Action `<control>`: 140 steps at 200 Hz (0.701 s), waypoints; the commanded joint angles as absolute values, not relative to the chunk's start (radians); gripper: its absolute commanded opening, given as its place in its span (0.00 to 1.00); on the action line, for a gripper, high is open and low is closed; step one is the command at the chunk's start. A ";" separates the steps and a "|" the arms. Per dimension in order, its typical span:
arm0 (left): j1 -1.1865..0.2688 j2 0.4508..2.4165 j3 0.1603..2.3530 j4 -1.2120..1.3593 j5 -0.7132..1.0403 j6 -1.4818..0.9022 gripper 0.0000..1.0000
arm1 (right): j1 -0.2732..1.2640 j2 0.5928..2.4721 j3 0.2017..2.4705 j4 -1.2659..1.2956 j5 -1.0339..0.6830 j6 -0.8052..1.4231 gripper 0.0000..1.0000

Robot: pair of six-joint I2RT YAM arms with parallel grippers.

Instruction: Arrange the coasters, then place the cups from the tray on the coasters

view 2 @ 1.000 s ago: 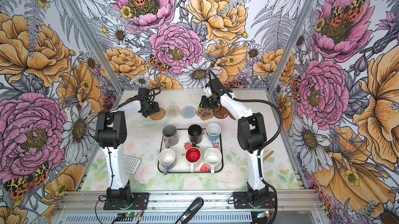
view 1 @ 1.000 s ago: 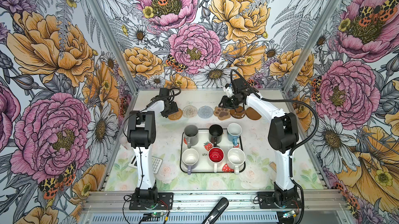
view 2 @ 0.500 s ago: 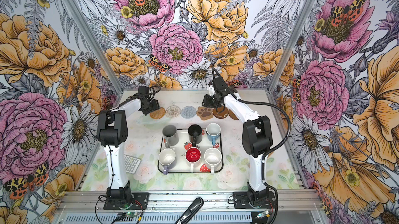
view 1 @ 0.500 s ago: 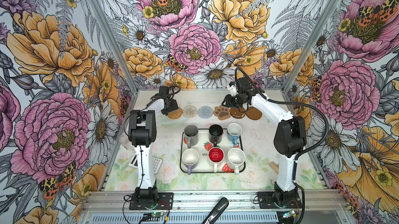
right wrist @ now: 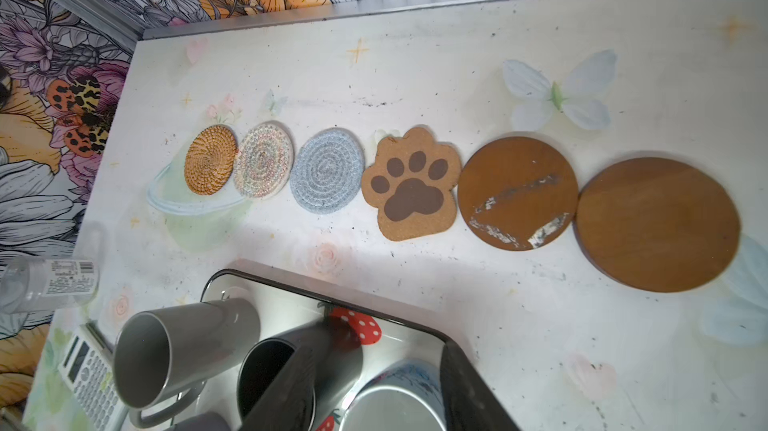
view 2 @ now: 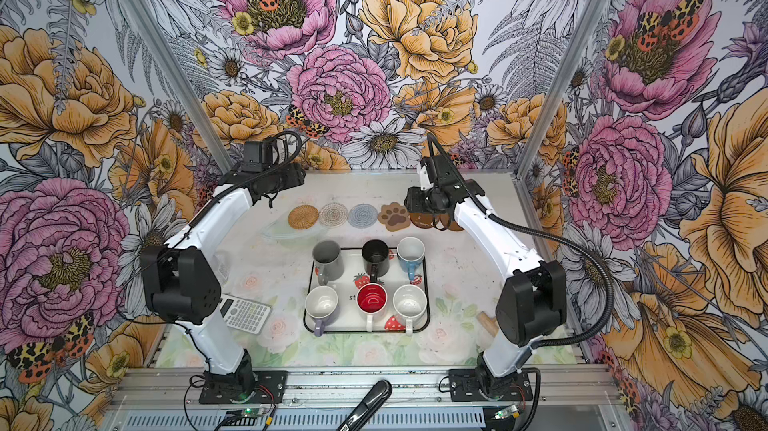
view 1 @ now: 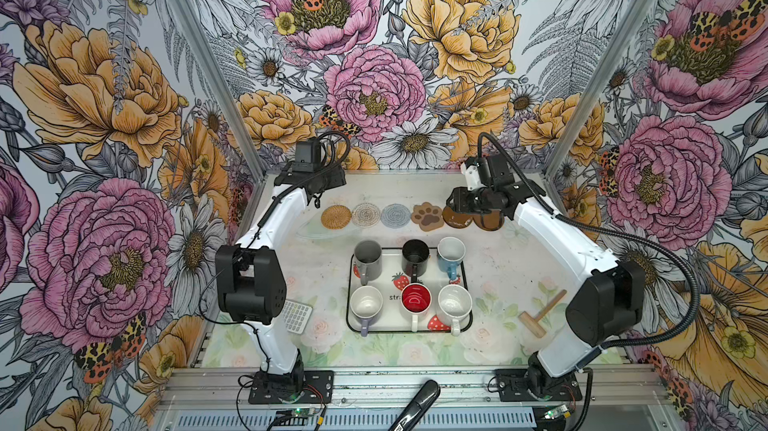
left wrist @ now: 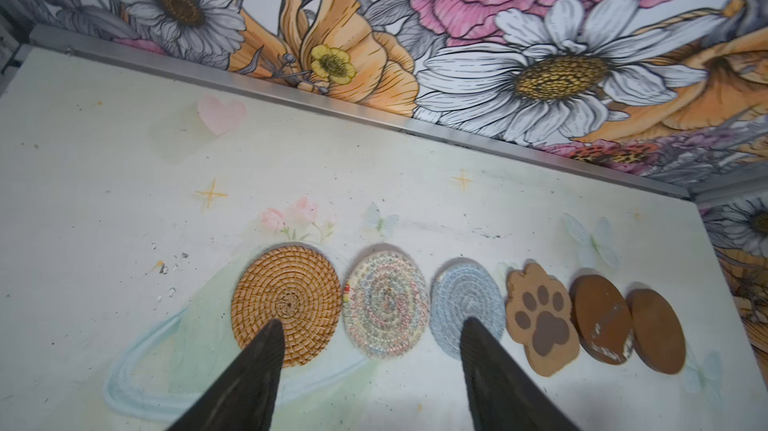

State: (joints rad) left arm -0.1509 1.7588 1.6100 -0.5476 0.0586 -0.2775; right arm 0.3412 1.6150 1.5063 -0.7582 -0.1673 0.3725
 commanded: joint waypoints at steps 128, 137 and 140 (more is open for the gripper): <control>-0.512 1.439 1.368 -0.337 -0.064 -0.221 0.73 | 0.567 1.359 1.082 -0.746 0.054 0.561 0.56; -0.514 1.443 1.366 -0.332 -0.062 -0.221 0.73 | 0.572 1.367 1.082 -0.744 0.052 0.564 0.56; -0.515 1.443 1.368 -0.333 -0.060 -0.222 0.73 | 0.575 1.371 1.082 -0.744 0.050 0.565 0.56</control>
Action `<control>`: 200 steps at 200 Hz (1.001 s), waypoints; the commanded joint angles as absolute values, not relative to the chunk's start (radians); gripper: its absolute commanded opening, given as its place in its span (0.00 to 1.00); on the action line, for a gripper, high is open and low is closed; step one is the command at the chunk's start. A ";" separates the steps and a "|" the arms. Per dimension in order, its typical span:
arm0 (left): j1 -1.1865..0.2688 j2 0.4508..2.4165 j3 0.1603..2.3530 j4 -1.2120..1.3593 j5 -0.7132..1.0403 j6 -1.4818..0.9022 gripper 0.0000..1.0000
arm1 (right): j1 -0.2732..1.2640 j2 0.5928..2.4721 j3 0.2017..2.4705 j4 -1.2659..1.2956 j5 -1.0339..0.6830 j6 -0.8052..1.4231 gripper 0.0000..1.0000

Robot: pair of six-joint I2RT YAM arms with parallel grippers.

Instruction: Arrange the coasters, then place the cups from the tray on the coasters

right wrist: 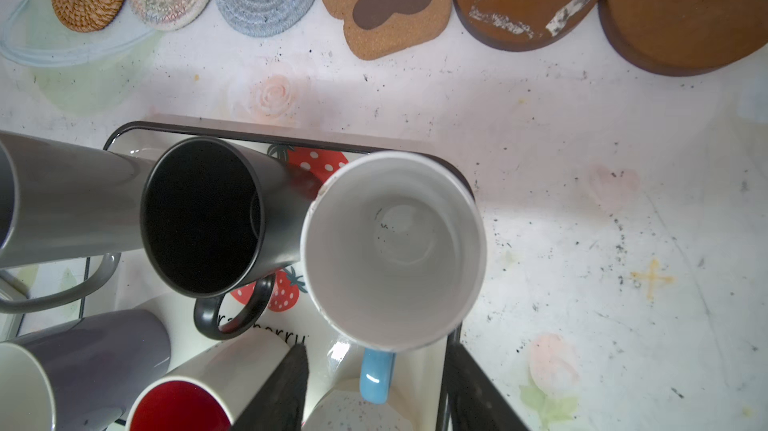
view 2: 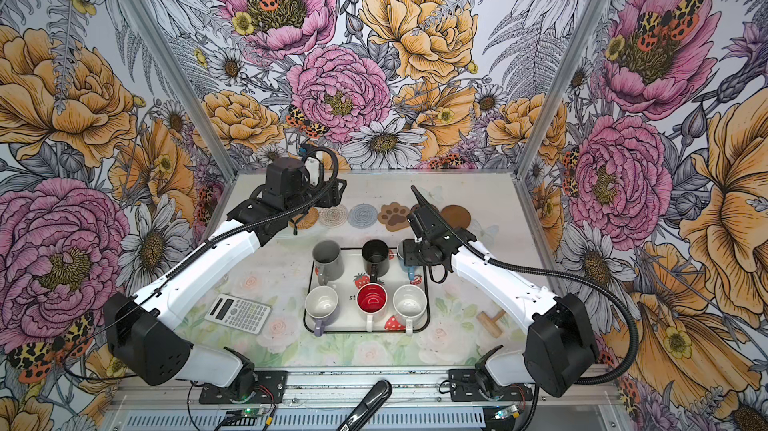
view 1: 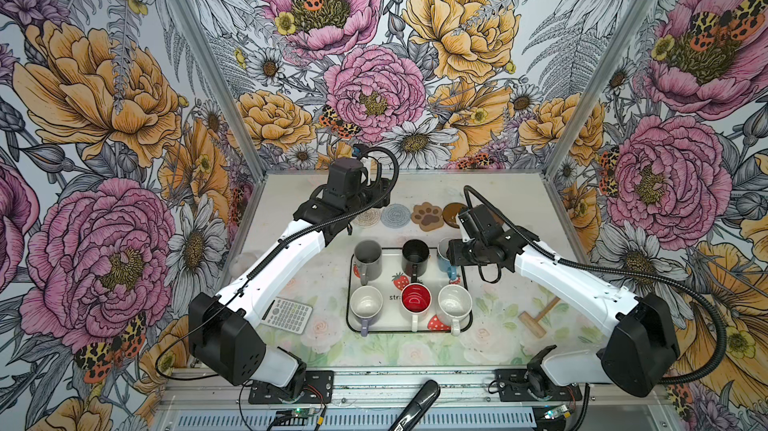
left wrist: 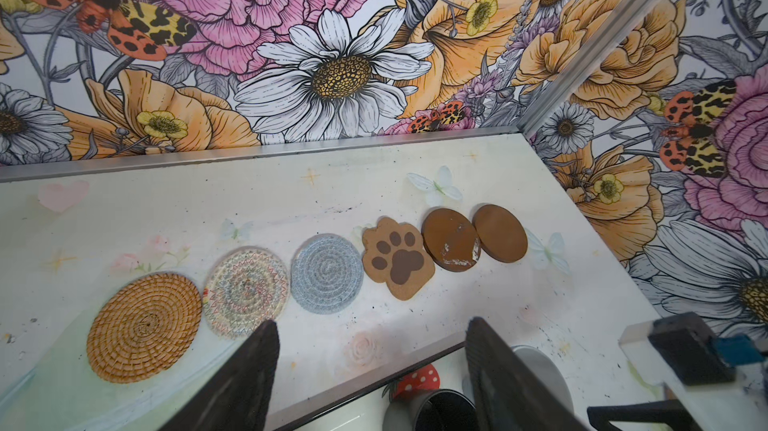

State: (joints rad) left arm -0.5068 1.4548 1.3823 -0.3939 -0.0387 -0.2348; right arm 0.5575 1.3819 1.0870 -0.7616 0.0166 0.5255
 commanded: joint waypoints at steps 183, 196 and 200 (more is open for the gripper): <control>-0.543 1.470 1.373 -0.325 -0.038 -0.216 0.73 | 0.607 1.334 0.999 -0.731 0.017 0.636 0.55; -0.545 1.473 1.374 -0.325 -0.039 -0.216 0.73 | 0.610 1.363 1.002 -0.730 0.010 0.633 0.55; -0.546 1.473 1.374 -0.325 -0.038 -0.216 0.73 | 0.611 1.371 1.003 -0.730 0.011 0.632 0.55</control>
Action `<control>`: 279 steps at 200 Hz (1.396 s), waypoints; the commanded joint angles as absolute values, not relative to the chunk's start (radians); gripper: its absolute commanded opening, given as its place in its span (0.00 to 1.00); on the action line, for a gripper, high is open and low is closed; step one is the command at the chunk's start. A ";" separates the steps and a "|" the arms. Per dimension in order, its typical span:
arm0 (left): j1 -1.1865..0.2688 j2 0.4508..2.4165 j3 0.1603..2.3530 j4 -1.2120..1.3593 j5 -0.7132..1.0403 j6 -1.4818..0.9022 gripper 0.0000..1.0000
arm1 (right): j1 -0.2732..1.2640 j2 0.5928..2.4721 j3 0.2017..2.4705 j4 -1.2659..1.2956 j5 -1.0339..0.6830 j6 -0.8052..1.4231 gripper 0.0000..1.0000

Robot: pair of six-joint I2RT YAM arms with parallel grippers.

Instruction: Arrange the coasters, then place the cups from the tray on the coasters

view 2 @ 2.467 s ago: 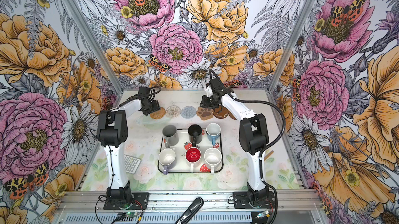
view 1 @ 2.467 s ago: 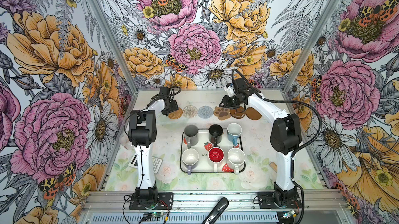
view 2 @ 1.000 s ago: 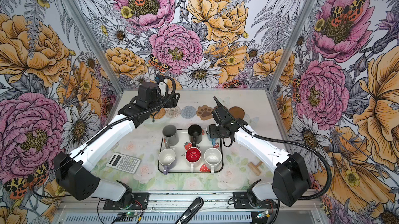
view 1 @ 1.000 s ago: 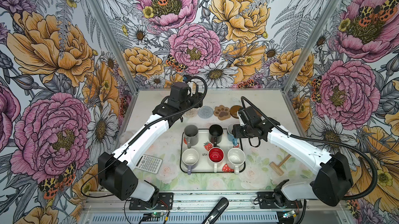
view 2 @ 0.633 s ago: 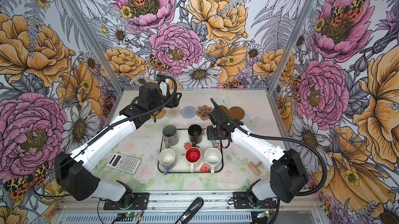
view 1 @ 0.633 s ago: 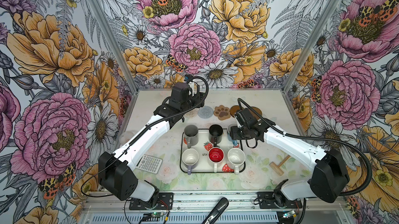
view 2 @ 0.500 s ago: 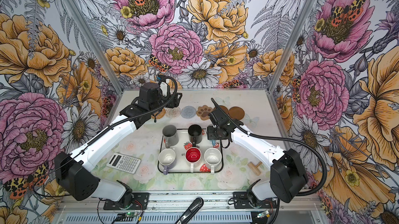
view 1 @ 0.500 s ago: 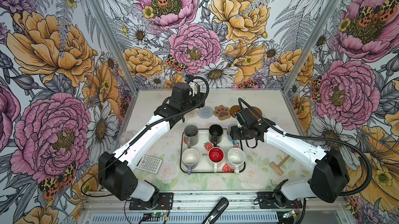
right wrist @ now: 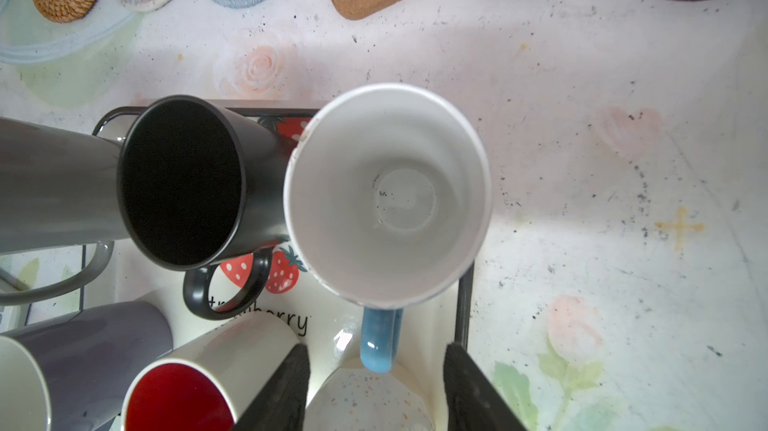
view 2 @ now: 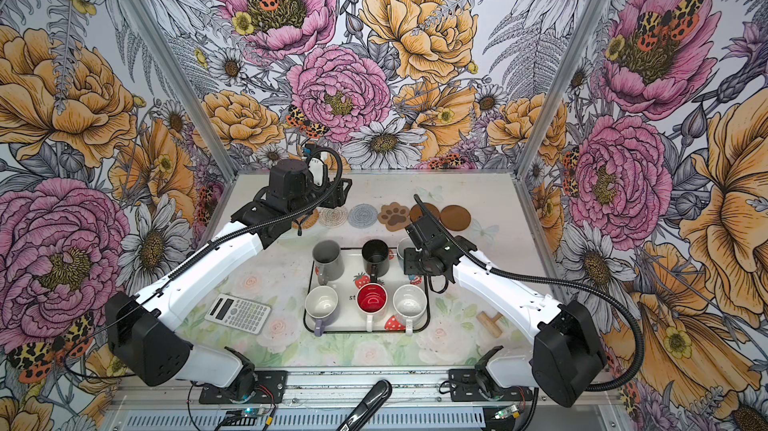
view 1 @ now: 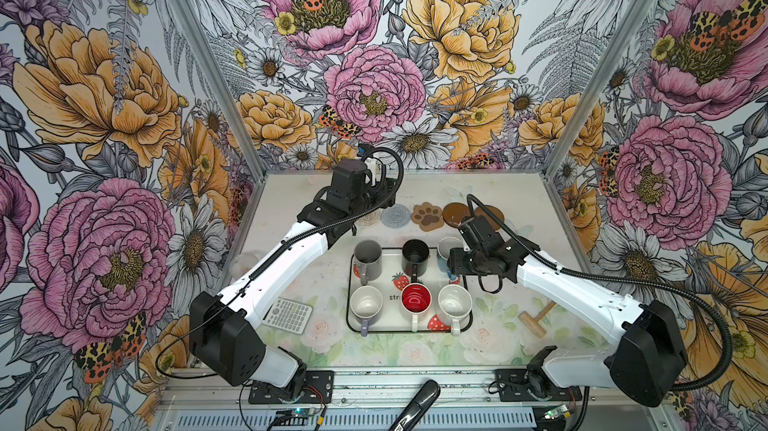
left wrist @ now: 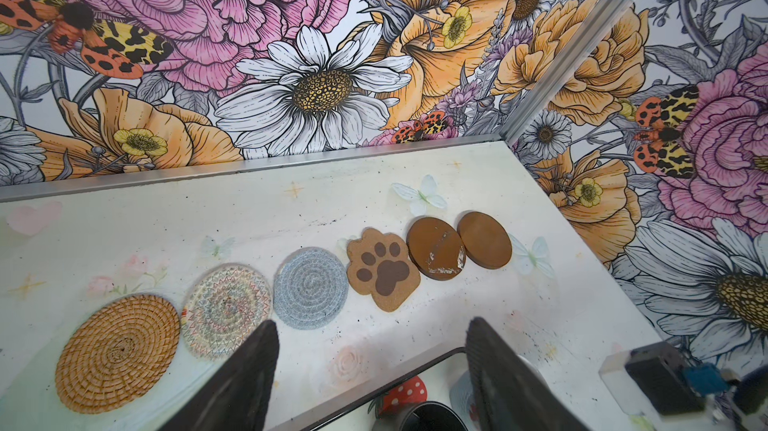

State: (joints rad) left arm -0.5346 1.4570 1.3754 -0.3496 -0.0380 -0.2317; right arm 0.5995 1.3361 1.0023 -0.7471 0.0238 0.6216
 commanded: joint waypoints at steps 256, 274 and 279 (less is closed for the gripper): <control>-0.548 1.471 1.356 -0.329 -0.054 -0.204 0.73 | 0.589 1.580 1.096 -0.683 0.039 0.604 0.00; -0.548 1.468 1.355 -0.328 -0.055 -0.204 0.73 | 0.589 1.570 1.101 -0.683 0.047 0.601 0.00; -0.550 1.467 1.351 -0.329 -0.057 -0.204 0.73 | 0.589 1.566 1.104 -0.683 0.049 0.598 0.00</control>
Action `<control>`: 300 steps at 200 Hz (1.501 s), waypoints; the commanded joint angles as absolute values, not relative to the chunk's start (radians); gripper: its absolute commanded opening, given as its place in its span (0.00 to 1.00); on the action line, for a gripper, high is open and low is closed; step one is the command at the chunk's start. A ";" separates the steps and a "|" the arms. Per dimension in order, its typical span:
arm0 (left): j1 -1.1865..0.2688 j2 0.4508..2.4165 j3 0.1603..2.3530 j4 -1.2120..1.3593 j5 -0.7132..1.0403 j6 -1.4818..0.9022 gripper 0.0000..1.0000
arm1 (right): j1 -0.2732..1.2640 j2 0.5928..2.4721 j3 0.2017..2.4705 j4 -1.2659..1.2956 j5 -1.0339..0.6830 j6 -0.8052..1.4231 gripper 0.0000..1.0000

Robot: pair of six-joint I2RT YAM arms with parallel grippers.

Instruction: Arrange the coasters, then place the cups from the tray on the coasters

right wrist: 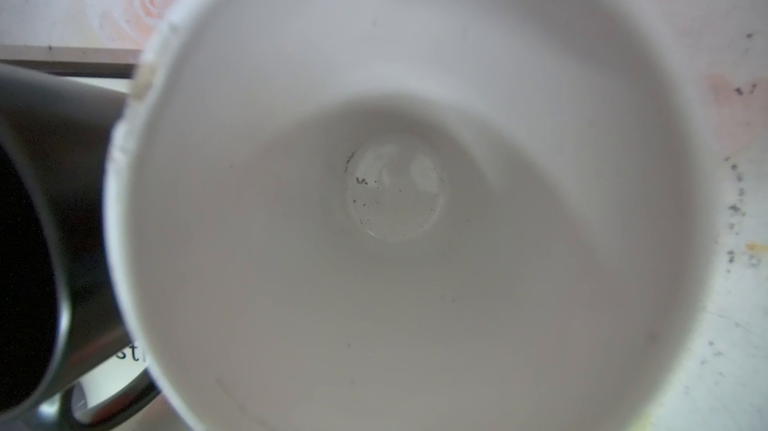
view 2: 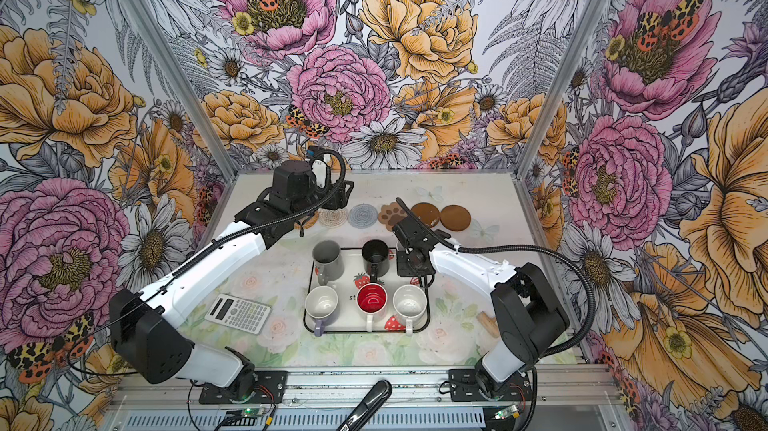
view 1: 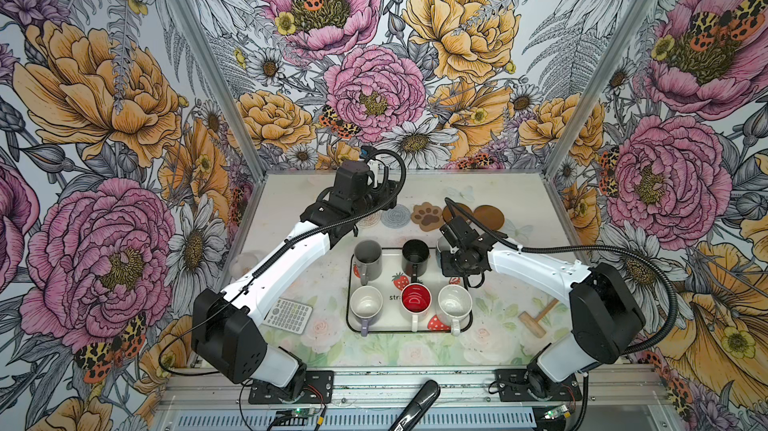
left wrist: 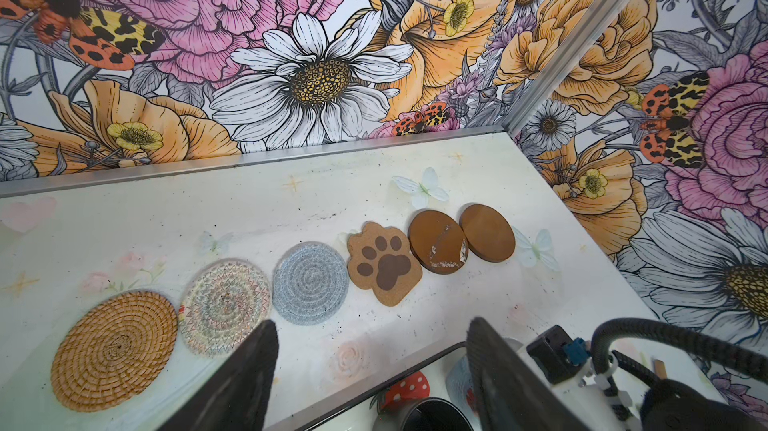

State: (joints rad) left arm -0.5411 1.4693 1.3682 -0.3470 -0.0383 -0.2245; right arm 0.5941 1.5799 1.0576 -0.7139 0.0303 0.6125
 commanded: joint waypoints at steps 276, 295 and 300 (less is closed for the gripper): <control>-0.507 1.431 1.315 -0.319 -0.100 -0.196 0.74 | 0.214 1.623 1.348 -0.692 0.045 0.348 0.00; -0.503 1.427 1.311 -0.320 -0.104 -0.198 0.74 | 0.168 1.674 1.388 -0.693 0.026 0.327 0.00; -0.504 1.426 1.308 -0.321 -0.105 -0.199 0.74 | 0.156 1.685 1.396 -0.693 0.021 0.323 0.00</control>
State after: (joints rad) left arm -0.5133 1.4643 1.3273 -0.3389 -0.0795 -0.2092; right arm 0.1974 1.6432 1.3319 -0.7242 0.0429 0.3782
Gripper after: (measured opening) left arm 0.736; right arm 0.171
